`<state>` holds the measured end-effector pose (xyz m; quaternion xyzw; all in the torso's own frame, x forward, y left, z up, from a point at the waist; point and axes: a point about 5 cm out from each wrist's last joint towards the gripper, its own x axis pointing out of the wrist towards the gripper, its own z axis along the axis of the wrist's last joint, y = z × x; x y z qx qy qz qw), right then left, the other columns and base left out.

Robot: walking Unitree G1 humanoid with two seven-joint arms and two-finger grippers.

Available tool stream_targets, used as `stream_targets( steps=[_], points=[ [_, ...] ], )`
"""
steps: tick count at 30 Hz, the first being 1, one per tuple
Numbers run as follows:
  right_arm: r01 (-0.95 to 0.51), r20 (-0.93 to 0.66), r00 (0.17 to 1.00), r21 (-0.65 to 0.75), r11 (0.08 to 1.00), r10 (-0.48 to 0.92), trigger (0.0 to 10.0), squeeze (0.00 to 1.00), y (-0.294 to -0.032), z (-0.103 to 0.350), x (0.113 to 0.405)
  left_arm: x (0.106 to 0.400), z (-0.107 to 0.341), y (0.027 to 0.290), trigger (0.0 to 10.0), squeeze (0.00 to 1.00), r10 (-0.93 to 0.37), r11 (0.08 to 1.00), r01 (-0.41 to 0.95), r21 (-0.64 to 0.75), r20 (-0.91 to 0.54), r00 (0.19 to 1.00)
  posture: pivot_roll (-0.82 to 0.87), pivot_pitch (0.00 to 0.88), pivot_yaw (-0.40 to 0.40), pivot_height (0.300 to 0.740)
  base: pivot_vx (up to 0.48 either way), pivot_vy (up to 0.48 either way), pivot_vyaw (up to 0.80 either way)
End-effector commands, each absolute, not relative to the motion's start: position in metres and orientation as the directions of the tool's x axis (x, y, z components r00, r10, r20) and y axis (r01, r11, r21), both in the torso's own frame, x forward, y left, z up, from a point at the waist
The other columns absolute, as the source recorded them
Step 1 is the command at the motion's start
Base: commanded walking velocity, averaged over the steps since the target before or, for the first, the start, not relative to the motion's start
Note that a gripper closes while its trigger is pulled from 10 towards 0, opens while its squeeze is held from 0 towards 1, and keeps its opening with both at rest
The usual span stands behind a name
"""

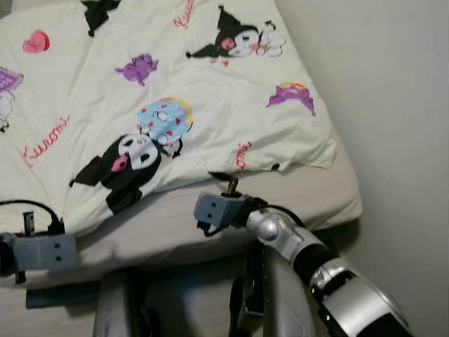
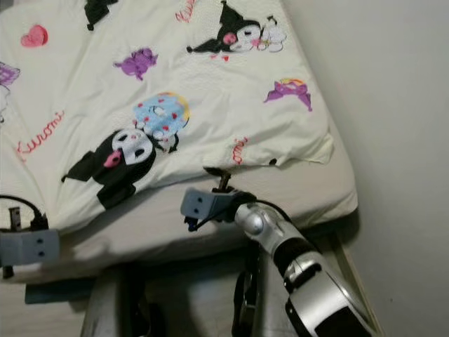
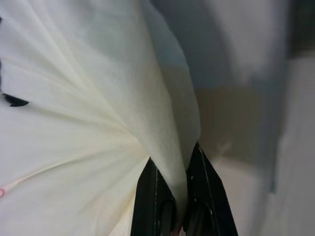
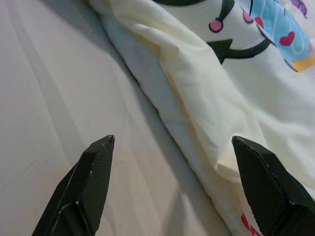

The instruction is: Clean up the room

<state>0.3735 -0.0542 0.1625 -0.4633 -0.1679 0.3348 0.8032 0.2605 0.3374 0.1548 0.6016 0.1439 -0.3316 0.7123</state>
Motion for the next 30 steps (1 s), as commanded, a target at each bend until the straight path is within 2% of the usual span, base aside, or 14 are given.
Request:
stream_targets(
  steps=[1,3,5,8,11,14,19,30],
  points=[
    [-0.404,-0.056,0.712,-0.848,0.344,0.700,10.0,0.00,-0.052,0.157,0.371,0.218,0.101,0.333,0.0,0.00,-0.308,-0.050,0.884,0.464,-0.850,0.428,-0.05,0.511,-0.051,0.564,0.000,0.000,0.00],
    [-0.404,-0.056,0.712,-0.848,0.344,0.700,10.0,0.00,-0.052,0.157,0.371,0.218,0.101,0.333,0.0,0.00,-0.308,-0.050,0.884,0.464,-0.850,0.428,-0.05,0.511,-0.051,0.564,0.000,0.000,0.00],
    [-0.405,-0.056,0.711,-0.848,0.343,0.701,10.0,0.00,-0.052,0.157,0.370,0.211,0.102,0.334,0.0,0.00,-0.286,-0.055,0.916,0.397,-0.886,0.366,-0.05,0.512,-0.052,0.564,0.000,0.000,0.00],
    [-0.405,-0.056,0.710,-0.848,0.342,0.702,10.0,0.00,-0.051,0.157,0.370,0.206,0.104,0.335,0.0,0.00,-0.262,-0.051,0.935,0.351,-0.908,0.326,-0.05,0.511,-0.053,0.564,0.000,0.000,0.00],
    [-0.405,-0.056,0.710,-0.848,0.342,0.702,10.0,0.00,-0.051,0.157,0.370,0.206,0.104,0.335,0.0,0.00,-0.262,-0.051,0.935,0.351,-0.908,0.326,-0.05,0.511,-0.053,0.564,0.000,0.000,0.00],
    [-0.406,-0.058,0.710,-0.848,0.341,0.702,10.0,0.00,-0.051,0.155,0.370,0.198,0.108,0.338,0.0,0.00,-0.225,-0.040,0.963,0.268,-0.941,0.253,-0.05,0.511,-0.053,0.564,0.000,0.000,0.00],
    [-0.408,-0.062,0.709,-0.848,0.338,0.703,10.0,0.00,-0.050,0.154,0.369,0.190,0.109,0.339,0.0,0.00,-0.210,-0.025,0.981,0.191,-0.961,0.182,-0.04,0.510,-0.053,0.564,0.000,0.000,0.00],
    [-0.408,-0.065,0.710,-0.850,0.334,0.701,10.0,0.00,-0.050,0.153,0.369,0.177,0.111,0.339,0.0,0.00,-0.200,0.019,0.995,0.094,-0.975,0.096,-0.04,0.510,-0.054,0.564,0.000,0.000,0.00]
  ],
)
